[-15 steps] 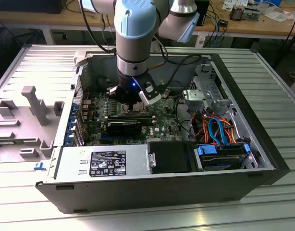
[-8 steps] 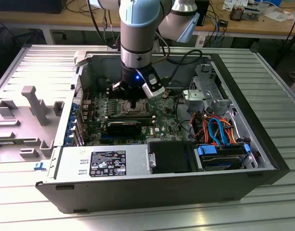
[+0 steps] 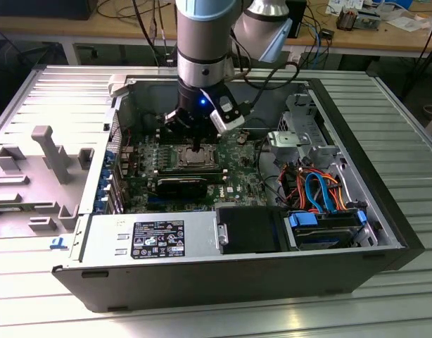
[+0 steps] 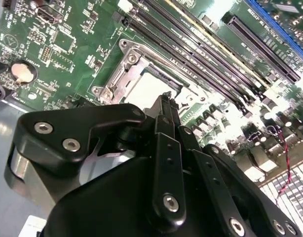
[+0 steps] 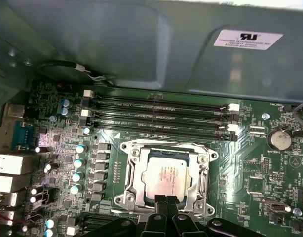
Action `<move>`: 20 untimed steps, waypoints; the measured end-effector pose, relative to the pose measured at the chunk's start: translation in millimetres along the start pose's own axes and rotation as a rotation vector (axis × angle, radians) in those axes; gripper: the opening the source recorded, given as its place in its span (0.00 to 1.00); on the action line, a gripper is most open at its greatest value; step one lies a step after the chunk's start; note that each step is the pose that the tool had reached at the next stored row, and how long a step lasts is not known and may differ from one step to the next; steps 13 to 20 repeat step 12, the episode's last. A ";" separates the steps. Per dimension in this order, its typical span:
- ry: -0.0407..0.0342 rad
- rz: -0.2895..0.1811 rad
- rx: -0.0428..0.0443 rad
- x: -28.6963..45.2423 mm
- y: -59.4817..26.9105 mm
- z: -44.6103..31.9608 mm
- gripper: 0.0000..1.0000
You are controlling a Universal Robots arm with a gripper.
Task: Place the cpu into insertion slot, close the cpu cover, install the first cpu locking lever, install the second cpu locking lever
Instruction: 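Install the second cpu locking lever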
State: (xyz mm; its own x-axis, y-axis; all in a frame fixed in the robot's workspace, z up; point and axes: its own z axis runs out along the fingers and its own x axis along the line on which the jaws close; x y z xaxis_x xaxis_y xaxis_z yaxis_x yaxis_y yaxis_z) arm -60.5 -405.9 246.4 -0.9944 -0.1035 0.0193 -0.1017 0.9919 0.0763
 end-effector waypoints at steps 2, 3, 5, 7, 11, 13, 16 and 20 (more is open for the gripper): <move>0.0000 0.000 0.0000 0.1 0.3 -3.9 0.11; 0.0000 0.000 0.0001 0.1 0.5 -6.3 0.11; 0.0000 0.000 0.0001 0.2 0.7 -9.2 0.11; 0.0001 0.000 0.0001 0.3 1.0 -13.5 0.11; 0.0000 0.000 -0.0001 0.3 1.0 -13.8 0.11; 0.0000 0.000 -0.0001 0.3 1.1 -13.8 0.11; 0.0000 0.000 -0.0001 0.3 1.1 -13.8 0.11; 0.0000 0.000 -0.0001 0.3 1.1 -13.8 0.11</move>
